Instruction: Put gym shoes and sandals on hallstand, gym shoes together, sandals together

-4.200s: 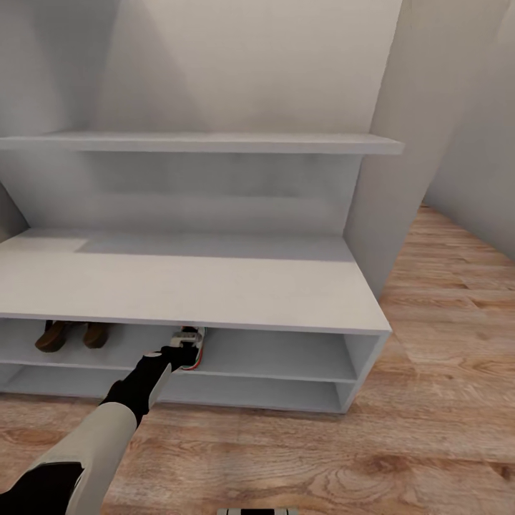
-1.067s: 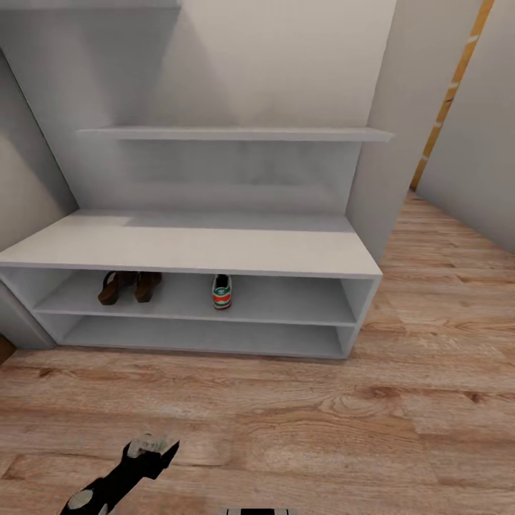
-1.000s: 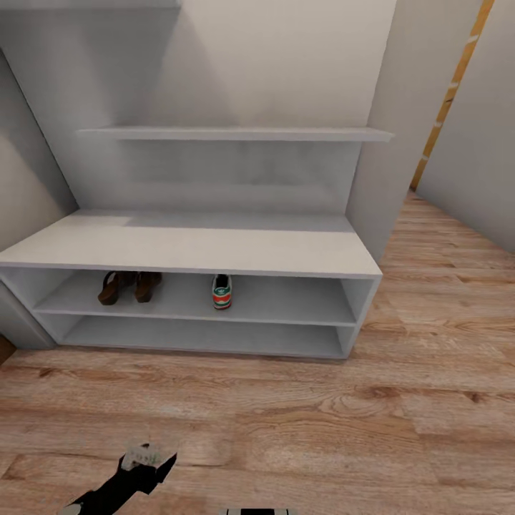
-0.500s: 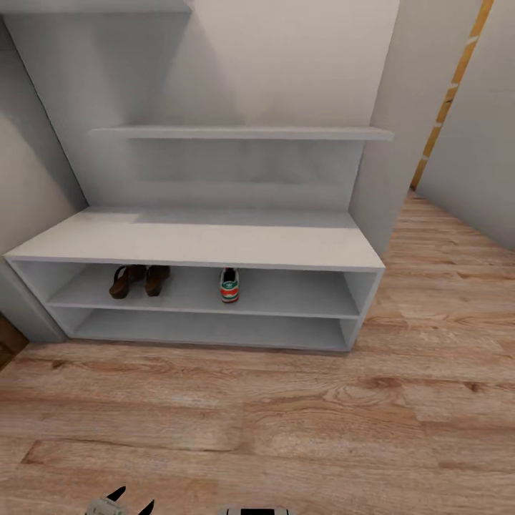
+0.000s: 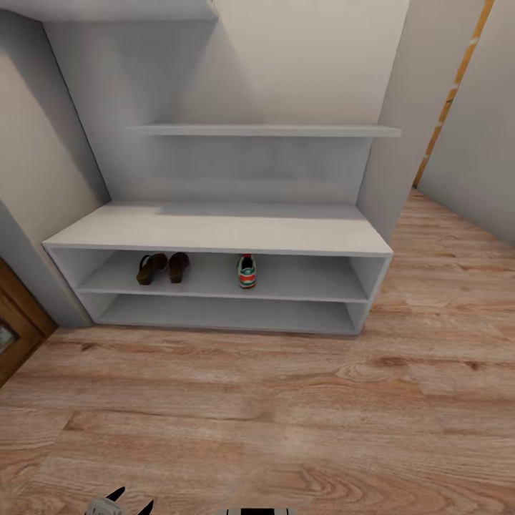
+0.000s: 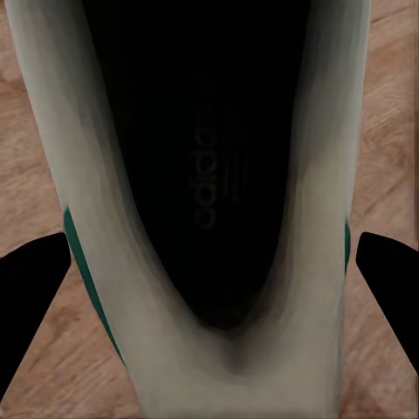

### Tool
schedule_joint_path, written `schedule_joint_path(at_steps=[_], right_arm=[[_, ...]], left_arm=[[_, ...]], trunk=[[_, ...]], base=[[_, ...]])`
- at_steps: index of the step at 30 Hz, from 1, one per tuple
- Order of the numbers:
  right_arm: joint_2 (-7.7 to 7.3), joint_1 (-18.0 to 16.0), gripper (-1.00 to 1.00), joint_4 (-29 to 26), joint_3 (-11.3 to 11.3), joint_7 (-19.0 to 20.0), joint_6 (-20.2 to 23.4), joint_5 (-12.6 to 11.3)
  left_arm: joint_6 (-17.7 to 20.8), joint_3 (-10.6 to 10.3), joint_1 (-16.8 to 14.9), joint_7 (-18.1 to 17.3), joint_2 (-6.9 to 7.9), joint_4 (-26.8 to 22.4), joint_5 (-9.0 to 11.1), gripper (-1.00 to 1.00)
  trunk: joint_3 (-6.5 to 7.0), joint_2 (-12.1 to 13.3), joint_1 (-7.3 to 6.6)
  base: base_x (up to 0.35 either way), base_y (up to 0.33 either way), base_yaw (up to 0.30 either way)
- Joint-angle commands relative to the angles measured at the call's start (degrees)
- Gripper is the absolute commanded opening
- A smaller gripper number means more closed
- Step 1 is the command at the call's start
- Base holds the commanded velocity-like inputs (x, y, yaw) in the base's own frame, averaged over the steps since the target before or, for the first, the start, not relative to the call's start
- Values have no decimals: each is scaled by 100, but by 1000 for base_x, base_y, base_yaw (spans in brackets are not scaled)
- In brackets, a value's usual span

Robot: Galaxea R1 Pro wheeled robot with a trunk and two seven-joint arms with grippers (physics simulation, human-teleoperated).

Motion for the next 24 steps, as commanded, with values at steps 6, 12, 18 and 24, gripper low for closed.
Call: schedule_joint_path(at_steps=[6,12,18,24], right_arm=[[3,-5,-100,2,-22,30,-20,-2],[3,-5,-100,-3,-22,30,-19,-2],[3,-5,-100,-4,-22,30,-17,-2],[33,-5,-100,-7,-22,37,-24,-2]], left_arm=[[14,16,-5,-32,6,8,39,100],[14,18,-5,-30,6,8,39,100],[9,17,-5,-30,6,8,39,100],[6,18,-5,-38,6,6,46,100]], trunk=[[-4,-2,-4],[-4,-2,-4],[-4,-2,-4],[-4,-2,-4]], base=[[-234,241,0],[-116,284,0],[-19,299,0],[-1,199,0]])
